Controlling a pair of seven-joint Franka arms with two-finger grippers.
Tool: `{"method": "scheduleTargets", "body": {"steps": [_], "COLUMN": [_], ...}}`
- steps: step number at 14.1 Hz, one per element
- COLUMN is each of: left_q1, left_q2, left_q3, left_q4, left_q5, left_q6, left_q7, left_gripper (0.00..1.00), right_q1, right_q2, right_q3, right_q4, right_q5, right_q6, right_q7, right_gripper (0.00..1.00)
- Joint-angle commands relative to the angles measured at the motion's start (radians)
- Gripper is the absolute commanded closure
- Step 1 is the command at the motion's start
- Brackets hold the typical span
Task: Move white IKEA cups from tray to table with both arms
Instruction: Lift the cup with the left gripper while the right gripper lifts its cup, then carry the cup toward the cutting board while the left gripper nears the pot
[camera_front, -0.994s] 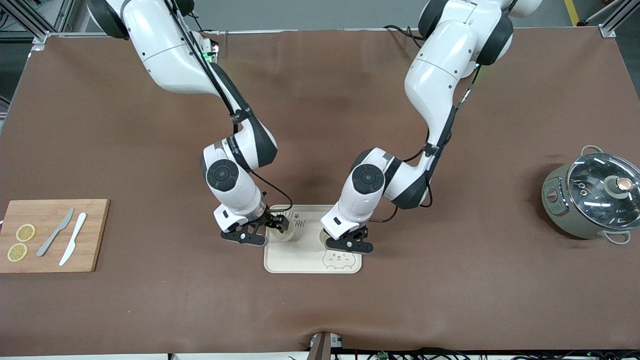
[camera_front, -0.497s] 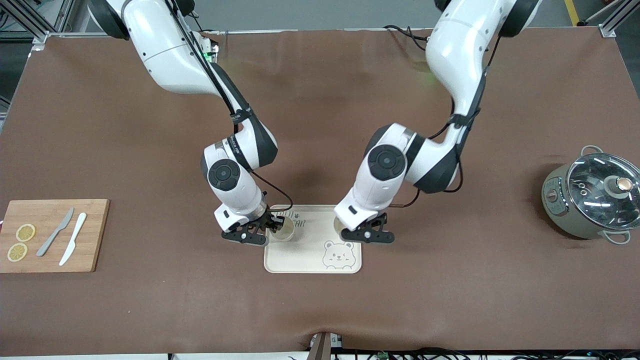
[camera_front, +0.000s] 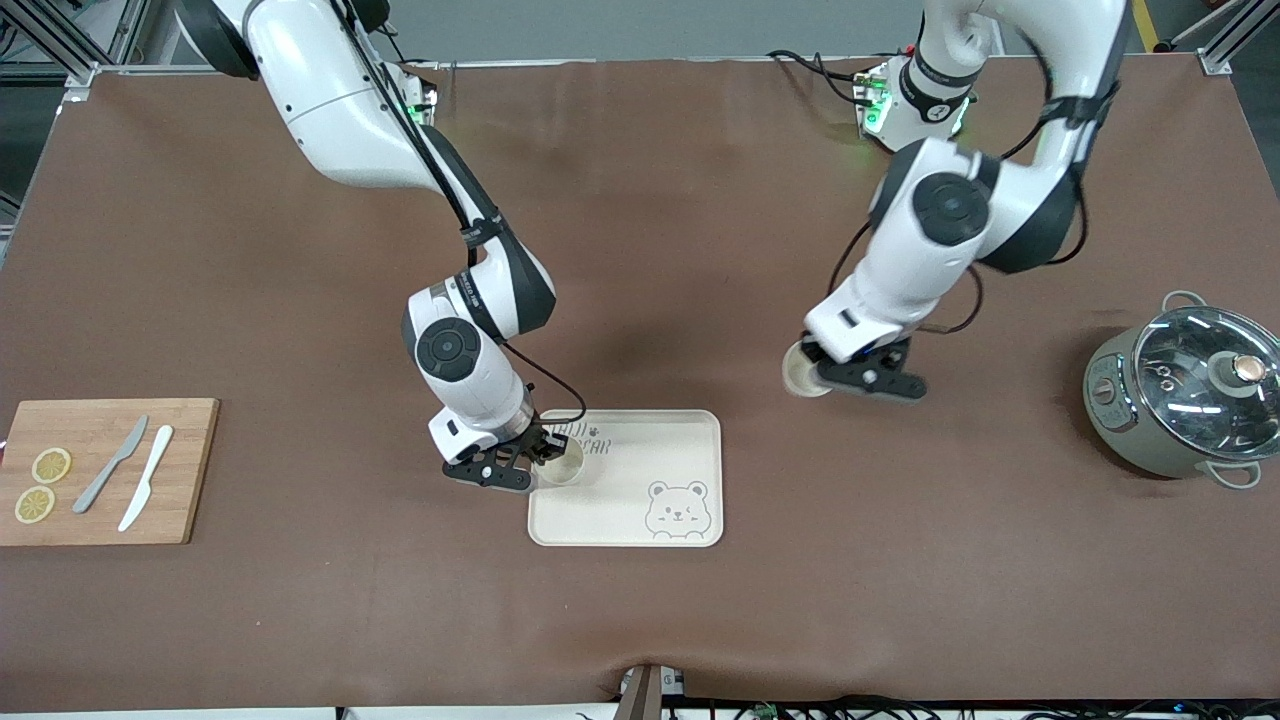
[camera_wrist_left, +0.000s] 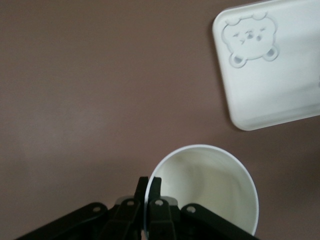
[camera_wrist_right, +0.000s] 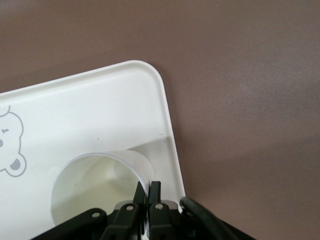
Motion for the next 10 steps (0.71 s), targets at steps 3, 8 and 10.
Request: {"method": "scheduleTargets", "body": {"steps": [3,8,10], "left_q1": [0.097,0.19,0.216], "left_q2": [-0.227,-0.118,-0.077], "left_q3": [-0.008,-0.013,-0.014], "left_q4": [-0.429,-0.555,-0.558], "left_q5": [0.01,0.008,0.007], "left_q6": [0.308,0.595,0.604], "left_q7": [0.148,0.235,0.235], "left_gripper": [1.0,1.0,1.0], "right_q1": [-0.004,-0.072,-0.105], "right_q2": [0.012,-0.008,-0.02], "right_q3": [-0.008,-0.009,-0.009], "right_q4": [0.075,0.118,0.128], "right_q5": [-0.009,-0.014,-0.011], "right_q6": [-0.021,-0.057,-0.106], "right_q7": [0.065,0.039,-0.077], "right_gripper": [1.0,1.0,1.0]}}
